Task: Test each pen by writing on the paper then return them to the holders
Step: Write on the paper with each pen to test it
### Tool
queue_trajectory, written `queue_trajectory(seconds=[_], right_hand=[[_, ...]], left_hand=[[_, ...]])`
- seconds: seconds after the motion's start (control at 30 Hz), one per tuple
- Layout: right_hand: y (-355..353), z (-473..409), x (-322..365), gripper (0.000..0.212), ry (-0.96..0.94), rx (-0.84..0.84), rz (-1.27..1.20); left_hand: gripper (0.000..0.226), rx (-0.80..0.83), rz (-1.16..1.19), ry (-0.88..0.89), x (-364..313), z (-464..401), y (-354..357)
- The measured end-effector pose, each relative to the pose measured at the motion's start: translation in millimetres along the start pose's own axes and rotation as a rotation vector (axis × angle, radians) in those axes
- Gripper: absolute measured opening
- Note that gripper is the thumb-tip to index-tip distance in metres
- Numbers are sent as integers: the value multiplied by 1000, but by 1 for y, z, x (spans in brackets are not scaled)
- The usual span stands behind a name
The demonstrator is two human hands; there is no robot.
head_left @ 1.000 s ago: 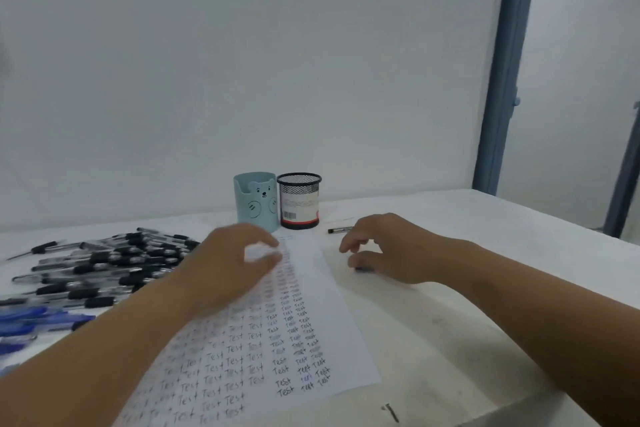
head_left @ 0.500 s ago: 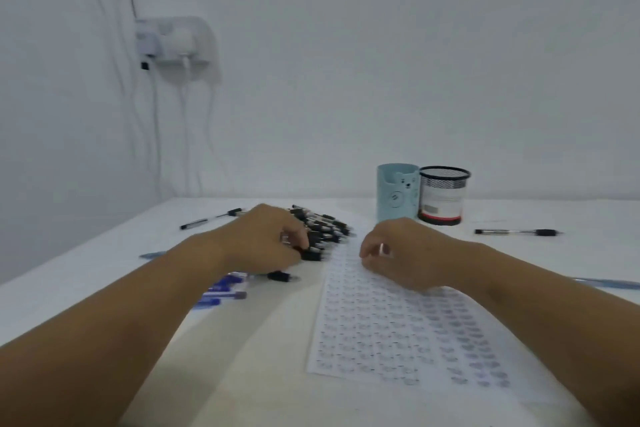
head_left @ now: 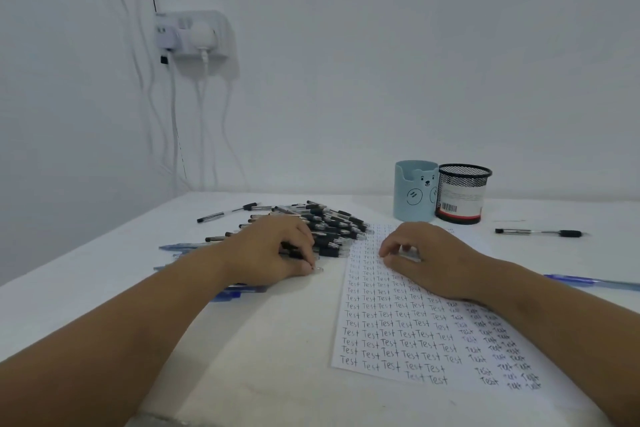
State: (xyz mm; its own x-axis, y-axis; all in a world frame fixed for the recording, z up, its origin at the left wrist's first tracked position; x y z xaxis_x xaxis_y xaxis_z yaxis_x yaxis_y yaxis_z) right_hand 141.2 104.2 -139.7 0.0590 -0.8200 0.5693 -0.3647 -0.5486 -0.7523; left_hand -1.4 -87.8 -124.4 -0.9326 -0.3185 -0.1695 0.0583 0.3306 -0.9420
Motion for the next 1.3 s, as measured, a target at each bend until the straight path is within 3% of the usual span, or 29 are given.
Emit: queue_trajectory(seconds=[0.27,0.5,0.63,0.73,0.83,1.0,1.13,1.3], right_hand=[[-1,-1,1,13,11,-5,10],[-4,-1,-4,14,95,0,-33],[-23,-5,-12,19,299,-76,-430],[-44,-12,-18,24,319,-203,-760],[-57,-14,-28,30,370,-283,-1105],[-55,-15,-46,31,439,-416,-1558],[-51,-14,-49,41,410,-489,-1607],[-51,-9,-43,29,378,-486,-1513]], left_hand=[[13,-235,354,-97,-12,-24,-31],[10,-456,1100,-316,-23,-56,-31],[19,-441,1436,-401,-39,-82,-8],[14,-416,1524,-412,-45,-95,8],[16,-415,1441,-458,-41,-95,19],[14,-287,890,-405,-44,-90,27],[12,-244,585,-190,-63,-91,30],[17,-240,466,-66,-75,-87,36]])
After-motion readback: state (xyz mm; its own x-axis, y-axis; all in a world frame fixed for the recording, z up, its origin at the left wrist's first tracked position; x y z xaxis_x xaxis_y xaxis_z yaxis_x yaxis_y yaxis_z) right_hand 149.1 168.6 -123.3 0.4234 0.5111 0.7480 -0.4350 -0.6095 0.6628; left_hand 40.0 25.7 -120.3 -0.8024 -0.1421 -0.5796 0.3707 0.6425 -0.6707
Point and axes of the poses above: each hand's wrist, its own z-axis away from the middle knuckle, its own y-axis out of the palm, x = y × z, the point moved 6 cm from there along -z, towards the middle knuckle, and after that the axes turned 15 degrees about -z, right-handed, at the moved point
